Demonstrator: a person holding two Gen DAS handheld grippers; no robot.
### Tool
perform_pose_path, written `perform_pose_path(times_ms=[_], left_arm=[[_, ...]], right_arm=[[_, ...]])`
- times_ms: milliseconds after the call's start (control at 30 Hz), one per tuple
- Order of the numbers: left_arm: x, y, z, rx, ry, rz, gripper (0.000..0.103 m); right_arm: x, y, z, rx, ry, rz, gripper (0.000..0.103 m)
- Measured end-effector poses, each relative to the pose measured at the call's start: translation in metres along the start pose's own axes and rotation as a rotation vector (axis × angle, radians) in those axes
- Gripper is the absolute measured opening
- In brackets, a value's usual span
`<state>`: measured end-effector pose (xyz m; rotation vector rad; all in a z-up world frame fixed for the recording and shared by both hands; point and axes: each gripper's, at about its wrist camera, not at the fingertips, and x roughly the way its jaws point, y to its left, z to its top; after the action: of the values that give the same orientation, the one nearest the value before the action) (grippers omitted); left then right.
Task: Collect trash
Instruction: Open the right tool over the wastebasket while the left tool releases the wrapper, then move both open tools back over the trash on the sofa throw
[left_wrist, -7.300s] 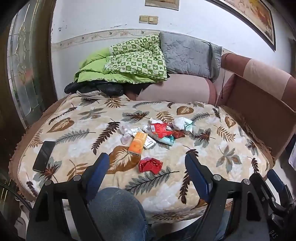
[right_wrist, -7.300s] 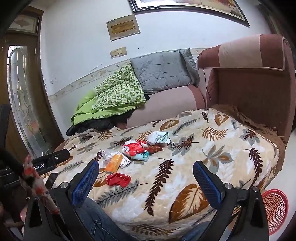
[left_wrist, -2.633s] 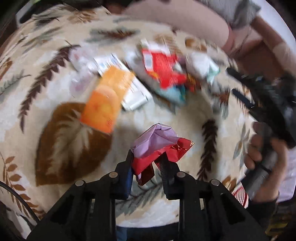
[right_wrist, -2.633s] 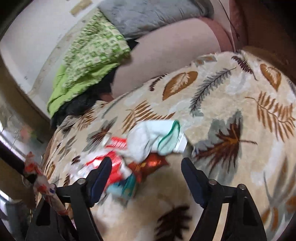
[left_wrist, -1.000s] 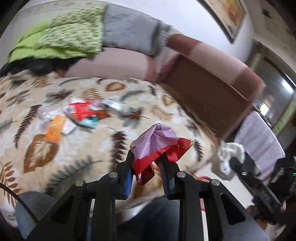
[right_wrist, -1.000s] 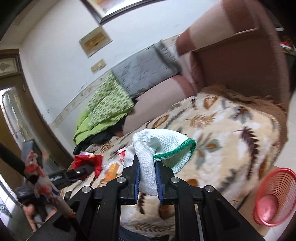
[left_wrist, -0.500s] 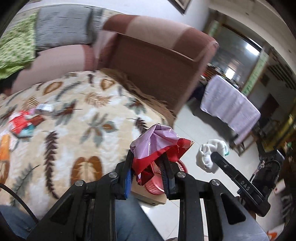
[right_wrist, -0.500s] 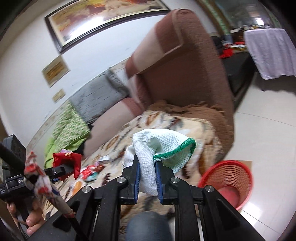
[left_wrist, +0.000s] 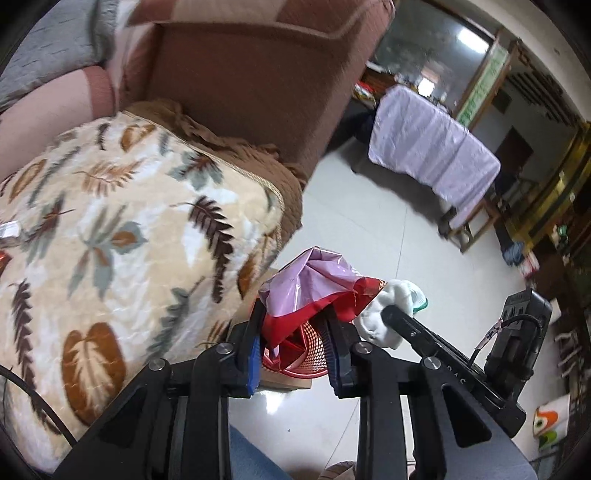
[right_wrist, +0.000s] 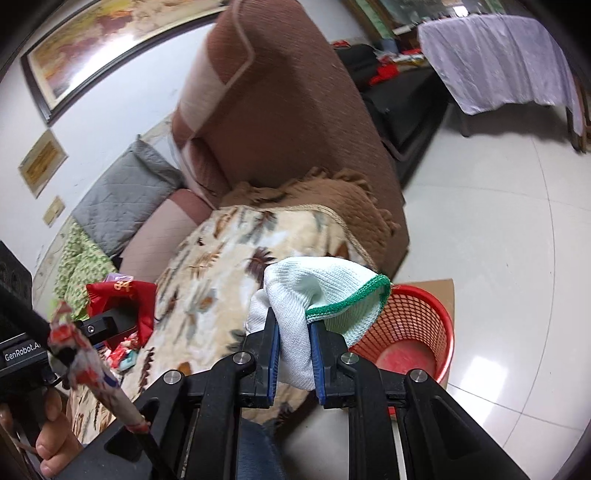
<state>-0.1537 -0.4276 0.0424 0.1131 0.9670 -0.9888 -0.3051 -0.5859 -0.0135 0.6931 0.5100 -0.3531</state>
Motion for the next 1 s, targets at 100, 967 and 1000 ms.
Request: perform_pose_path(times_ms=[100, 967, 1000], left_arm=[[0.032, -0.005, 0.002, 0.008, 0.054, -0.005, 0.027], [0.140, 0.013, 0.004, -0.093, 0.220, -0.086, 0.057], [0.128, 0.015, 0.005, -0.087, 0.198, -0.079, 0.057]], right_arm=[[0.010, -0.016, -0.001, 0.022, 0.013, -0.039, 0.016], [0.037, -0.057, -0.012, 0.104, 0.049, -0.101, 0.046], [0.035, -0.052, -0.011, 0.090, 0.042, -0.099, 0.049]])
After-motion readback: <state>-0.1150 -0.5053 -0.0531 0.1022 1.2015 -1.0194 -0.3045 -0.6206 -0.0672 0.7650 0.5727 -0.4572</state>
